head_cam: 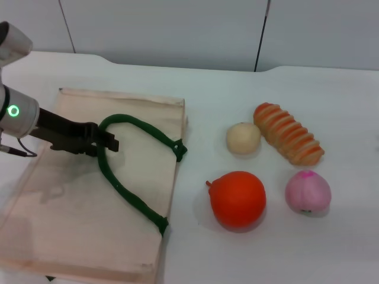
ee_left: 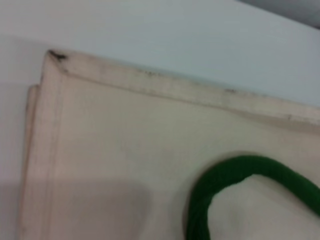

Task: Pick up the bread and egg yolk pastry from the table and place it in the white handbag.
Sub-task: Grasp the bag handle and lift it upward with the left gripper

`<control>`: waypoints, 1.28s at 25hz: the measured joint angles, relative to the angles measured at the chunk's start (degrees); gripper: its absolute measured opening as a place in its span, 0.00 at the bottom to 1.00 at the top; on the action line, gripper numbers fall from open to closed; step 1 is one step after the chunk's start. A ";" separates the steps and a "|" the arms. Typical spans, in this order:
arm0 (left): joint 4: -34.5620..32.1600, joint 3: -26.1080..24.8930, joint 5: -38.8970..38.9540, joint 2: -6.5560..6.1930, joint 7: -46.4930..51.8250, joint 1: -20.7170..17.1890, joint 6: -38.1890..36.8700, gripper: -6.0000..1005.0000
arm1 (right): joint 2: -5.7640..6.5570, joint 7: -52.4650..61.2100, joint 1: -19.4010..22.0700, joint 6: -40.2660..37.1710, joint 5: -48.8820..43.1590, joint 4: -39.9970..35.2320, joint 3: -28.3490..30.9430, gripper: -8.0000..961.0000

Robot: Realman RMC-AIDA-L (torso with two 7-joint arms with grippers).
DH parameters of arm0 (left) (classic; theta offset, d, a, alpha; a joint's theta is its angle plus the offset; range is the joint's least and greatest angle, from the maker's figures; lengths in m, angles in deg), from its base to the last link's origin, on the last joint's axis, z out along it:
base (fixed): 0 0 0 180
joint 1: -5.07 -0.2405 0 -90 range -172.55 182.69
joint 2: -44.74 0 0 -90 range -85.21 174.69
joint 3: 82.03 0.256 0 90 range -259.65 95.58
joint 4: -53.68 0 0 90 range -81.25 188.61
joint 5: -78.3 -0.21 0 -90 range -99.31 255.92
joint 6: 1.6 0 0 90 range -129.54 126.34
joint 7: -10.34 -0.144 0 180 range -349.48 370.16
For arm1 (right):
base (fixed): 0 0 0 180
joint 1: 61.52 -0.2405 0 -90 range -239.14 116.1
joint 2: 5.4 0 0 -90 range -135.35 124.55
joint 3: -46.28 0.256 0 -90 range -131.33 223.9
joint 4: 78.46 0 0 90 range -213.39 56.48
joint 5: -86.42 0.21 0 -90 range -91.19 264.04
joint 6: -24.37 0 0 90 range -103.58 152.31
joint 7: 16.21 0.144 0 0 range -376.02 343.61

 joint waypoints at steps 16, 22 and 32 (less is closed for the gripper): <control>3.48 4.30 -1.64 -0.61 1.71 1.30 -2.44 0.62 | -0.09 0.05 -0.17 -0.27 -0.30 -0.02 0.00 0.86; 5.29 4.46 -4.74 -1.23 2.87 2.81 -2.82 0.54 | -0.09 1.29 -0.17 -0.53 -0.39 -0.02 0.00 0.86; 6.57 4.51 -9.99 -1.63 4.69 5.10 -2.53 0.40 | -0.09 1.46 -0.26 -0.77 -0.44 -0.10 -0.41 0.86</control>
